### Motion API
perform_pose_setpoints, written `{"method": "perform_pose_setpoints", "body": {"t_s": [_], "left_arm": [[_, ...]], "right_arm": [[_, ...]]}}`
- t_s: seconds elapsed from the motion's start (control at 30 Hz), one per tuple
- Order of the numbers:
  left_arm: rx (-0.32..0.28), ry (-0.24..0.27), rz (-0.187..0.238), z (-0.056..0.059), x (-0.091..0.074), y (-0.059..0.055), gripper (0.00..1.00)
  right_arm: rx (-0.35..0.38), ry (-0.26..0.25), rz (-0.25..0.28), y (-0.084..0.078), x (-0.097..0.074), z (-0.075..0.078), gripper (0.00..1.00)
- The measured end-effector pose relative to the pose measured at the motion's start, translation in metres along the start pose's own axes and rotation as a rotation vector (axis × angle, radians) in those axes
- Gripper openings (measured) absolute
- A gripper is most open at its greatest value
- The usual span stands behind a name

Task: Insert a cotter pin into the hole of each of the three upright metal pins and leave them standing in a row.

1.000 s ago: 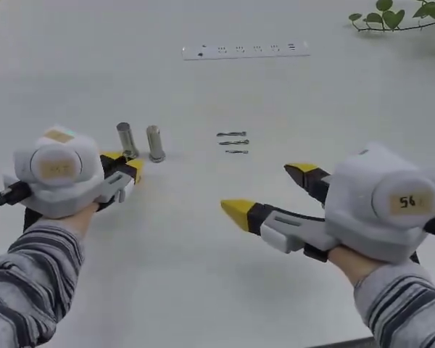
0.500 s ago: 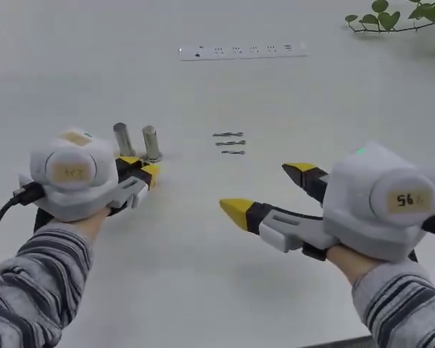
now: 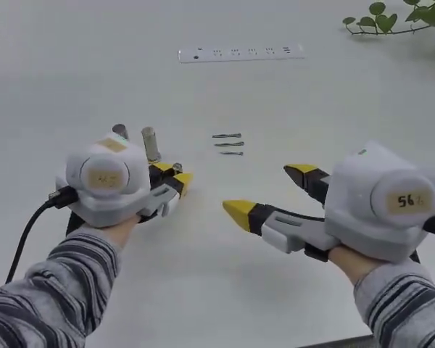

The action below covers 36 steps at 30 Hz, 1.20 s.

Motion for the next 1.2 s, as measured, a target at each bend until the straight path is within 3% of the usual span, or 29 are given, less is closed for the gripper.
{"method": "perform_pose_setpoints", "body": {"t_s": [0.4, 0.73, 0.93, 1.2], "left_arm": [[0.040, -0.022, -0.004, 0.007, 0.003, -0.001, 0.05], [0.036, -0.028, 0.000, 0.009, 0.003, -0.001, 0.06], [0.015, -0.031, 0.010, 0.009, 0.001, 0.003, 0.15], [-0.005, -0.009, -0.008, 0.014, -0.010, 0.005, 0.32]], "right_arm": [[0.004, 0.005, -0.019, -0.005, 0.000, 0.001, 0.60], [-0.001, -0.001, -0.036, -0.008, -0.001, 0.005, 0.57], [-0.027, -0.001, -0.037, -0.006, 0.000, 0.012, 0.55], [-0.073, 0.080, -0.107, 0.000, 0.012, 0.033, 0.52]]}}
Point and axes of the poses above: the centre of the closed fingertips' face, and the gripper's own axes: x roughly forward along the fingers, z roughly to its right, y roughly out of its top, the point moved 10 cm from there along -x, roughly backward along the fingers, and after that the axes turned 13 degrees about -x, right-handed, at the moved point
